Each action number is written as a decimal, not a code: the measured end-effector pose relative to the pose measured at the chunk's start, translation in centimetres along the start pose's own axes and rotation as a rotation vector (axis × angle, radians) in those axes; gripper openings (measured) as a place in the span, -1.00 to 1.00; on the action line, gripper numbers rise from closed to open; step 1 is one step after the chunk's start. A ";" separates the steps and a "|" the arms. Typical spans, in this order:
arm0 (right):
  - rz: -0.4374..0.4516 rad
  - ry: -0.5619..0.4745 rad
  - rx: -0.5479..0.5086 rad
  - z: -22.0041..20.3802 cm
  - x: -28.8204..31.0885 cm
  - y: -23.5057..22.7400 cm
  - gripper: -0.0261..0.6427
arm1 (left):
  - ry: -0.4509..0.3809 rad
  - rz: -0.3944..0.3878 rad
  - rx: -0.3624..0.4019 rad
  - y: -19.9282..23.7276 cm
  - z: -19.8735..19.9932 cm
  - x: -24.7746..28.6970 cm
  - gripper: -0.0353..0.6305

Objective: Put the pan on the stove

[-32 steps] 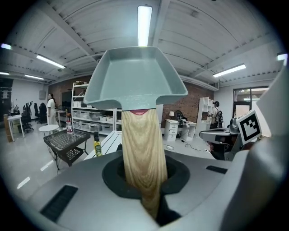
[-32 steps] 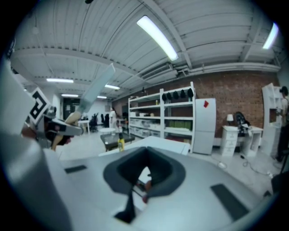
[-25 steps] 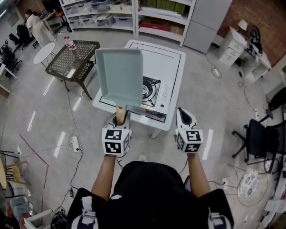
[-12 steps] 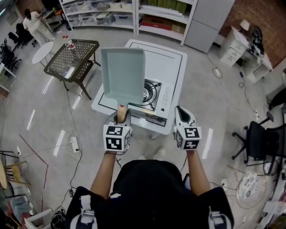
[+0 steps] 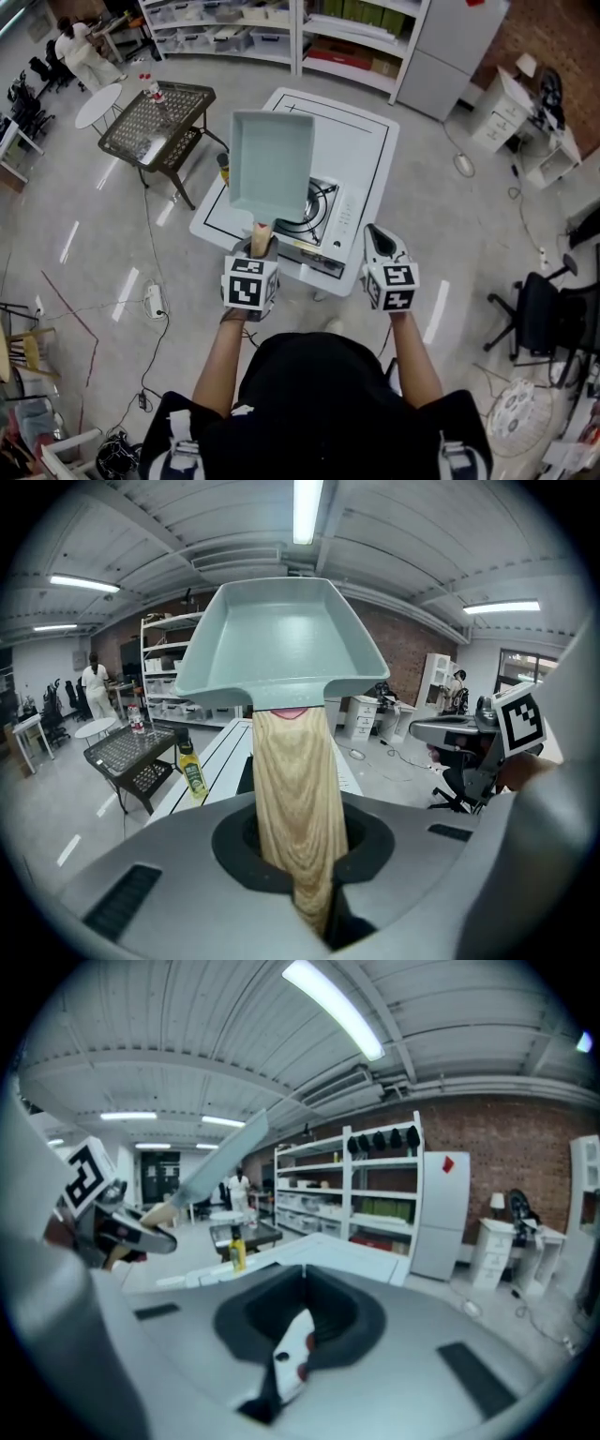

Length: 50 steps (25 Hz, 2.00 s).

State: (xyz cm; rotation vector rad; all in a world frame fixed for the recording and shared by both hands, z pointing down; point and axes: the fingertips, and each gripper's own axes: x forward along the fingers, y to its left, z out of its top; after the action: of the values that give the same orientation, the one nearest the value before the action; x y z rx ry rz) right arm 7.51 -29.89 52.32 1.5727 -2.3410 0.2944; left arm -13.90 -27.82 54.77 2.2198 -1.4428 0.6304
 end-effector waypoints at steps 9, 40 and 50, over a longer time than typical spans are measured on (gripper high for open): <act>0.032 0.034 -0.006 -1.2 1.5 -1.3 -0.82 | 0.148 0.046 -0.013 0.7 -2.8 2.5 -0.73; 0.028 0.134 -0.035 -4.9 1.7 -4.0 -0.82 | 0.511 0.053 0.069 1.3 -13.2 8.9 -0.72; 0.017 0.166 -0.035 -5.9 1.4 -4.8 -0.82 | 0.592 0.023 0.032 1.1 -14.7 10.3 -0.72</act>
State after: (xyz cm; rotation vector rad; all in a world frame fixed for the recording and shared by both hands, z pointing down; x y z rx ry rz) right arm 12.27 -31.00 58.32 1.4542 -2.2215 0.3714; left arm -13.33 -27.45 72.74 1.8103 -1.1493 1.2001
